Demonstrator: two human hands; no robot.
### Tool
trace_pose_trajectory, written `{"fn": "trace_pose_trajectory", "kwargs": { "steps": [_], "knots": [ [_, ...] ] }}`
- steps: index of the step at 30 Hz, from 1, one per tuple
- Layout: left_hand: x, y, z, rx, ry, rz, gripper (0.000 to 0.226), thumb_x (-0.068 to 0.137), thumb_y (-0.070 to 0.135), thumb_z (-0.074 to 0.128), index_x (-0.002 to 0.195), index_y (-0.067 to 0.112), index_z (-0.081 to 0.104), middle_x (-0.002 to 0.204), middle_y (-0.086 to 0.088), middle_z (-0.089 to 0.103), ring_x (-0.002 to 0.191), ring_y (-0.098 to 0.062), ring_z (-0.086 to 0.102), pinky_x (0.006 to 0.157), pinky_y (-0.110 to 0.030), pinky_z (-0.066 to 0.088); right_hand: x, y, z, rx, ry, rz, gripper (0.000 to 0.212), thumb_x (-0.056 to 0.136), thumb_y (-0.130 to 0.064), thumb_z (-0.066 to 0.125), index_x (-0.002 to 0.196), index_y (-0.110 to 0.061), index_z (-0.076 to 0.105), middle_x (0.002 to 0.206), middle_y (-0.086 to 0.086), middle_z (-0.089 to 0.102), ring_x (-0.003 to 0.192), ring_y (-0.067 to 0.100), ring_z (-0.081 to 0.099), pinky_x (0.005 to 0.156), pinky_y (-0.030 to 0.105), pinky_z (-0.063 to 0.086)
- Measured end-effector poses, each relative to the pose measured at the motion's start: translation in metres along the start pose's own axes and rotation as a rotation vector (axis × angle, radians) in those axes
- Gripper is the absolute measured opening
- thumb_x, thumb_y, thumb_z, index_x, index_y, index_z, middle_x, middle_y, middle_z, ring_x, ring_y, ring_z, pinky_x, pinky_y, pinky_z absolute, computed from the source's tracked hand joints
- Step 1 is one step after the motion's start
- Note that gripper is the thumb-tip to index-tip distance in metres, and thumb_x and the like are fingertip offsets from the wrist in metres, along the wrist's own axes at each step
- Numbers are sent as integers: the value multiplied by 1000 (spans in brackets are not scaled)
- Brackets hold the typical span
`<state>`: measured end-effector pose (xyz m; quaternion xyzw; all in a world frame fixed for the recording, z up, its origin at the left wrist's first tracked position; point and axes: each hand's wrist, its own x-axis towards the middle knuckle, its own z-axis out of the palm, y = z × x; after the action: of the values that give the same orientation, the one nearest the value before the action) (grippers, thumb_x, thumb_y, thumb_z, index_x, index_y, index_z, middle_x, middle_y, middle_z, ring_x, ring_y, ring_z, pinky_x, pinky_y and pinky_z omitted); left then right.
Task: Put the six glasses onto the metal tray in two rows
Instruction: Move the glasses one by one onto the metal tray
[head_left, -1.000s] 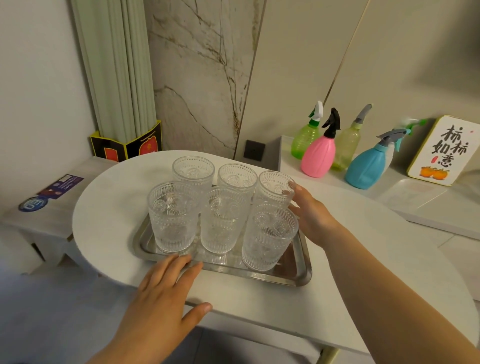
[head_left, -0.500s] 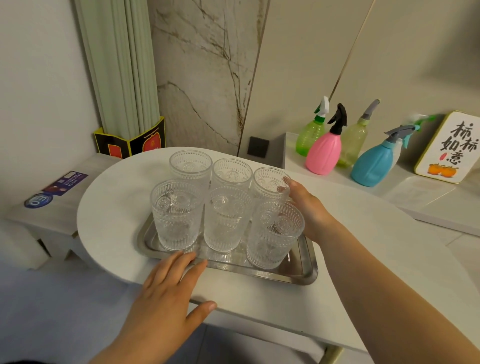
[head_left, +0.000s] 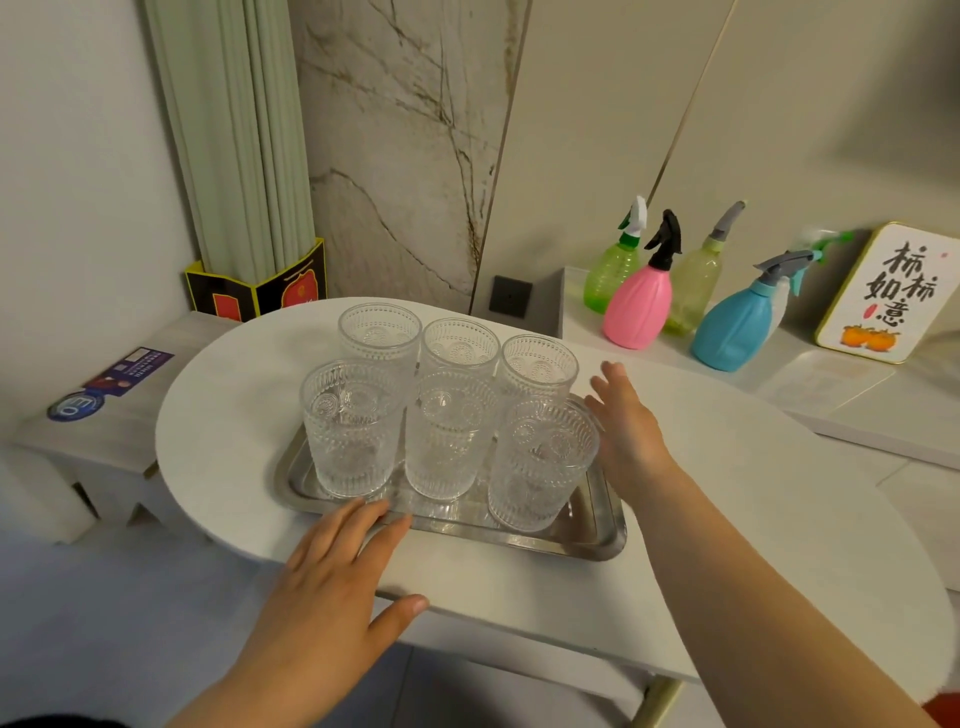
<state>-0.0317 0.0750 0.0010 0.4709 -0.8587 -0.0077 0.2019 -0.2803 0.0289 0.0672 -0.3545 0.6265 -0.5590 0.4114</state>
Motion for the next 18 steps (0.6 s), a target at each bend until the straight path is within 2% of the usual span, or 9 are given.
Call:
{"fn": "trace_pose_trajectory", "kwargs": {
  "steps": [2,3,4,6,8,10,12,16,18],
  "knots": [
    [0,2,-4,-9,-32,-17,67,75,58,32,97,8,71,100,-12,71,103,-28,54,57,-40,54,-21,11,-2,81,58,-42,35,95,-35,25,79,-30,56,64,-21,67,62,-10,61,60,8,48],
    [0,3,-7,3,-62,-24,67,76,58,31,96,8,71,99,-12,71,99,-30,62,52,-43,54,-31,20,-1,90,64,-65,39,95,-35,26,73,-30,58,62,-25,66,62,-14,60,59,5,47],
    [0,3,-8,17,-80,-22,67,77,58,32,96,8,71,99,-12,71,94,-31,67,52,-43,55,-41,28,2,70,58,-89,36,95,-36,27,76,-37,58,77,-28,67,75,-15,60,69,5,47],
    [-3,4,-5,13,-67,-13,53,73,50,54,98,5,71,100,-16,71,92,-36,67,62,-45,56,-59,40,8,55,36,-112,26,93,-36,30,106,-48,49,122,-20,53,113,-4,48,99,18,35],
    [-5,6,-3,-35,-82,-35,52,62,35,81,101,3,69,104,-20,69,95,-41,64,71,-50,53,-71,46,14,17,-3,-129,42,93,-31,33,134,-36,30,144,-13,33,128,2,31,107,24,23],
    [-7,4,1,-38,-75,-31,55,59,34,78,103,3,68,107,-20,68,98,-41,63,74,-50,52,-78,44,21,-7,-33,-121,50,93,-26,35,140,-31,17,148,-12,26,129,2,28,107,24,20],
    [-6,3,1,-87,-79,-40,57,64,36,68,110,3,65,116,-19,63,108,-40,57,84,-49,47,-79,40,23,-6,-47,-114,51,94,-26,34,141,-31,16,150,-9,24,131,6,27,111,29,19],
    [-8,1,5,-113,-60,-51,65,72,50,51,117,4,61,125,-19,58,119,-40,49,93,-49,40,-72,35,20,-4,-54,-68,48,94,-29,32,140,-34,16,150,-7,26,135,16,28,113,48,25],
    [-8,2,7,-165,-65,-61,65,78,49,55,130,9,49,141,-13,42,133,-32,31,105,-41,27,-70,36,18,-3,-62,-102,47,95,-26,31,140,-31,18,150,-6,27,135,13,28,113,43,26]
  ]
}}
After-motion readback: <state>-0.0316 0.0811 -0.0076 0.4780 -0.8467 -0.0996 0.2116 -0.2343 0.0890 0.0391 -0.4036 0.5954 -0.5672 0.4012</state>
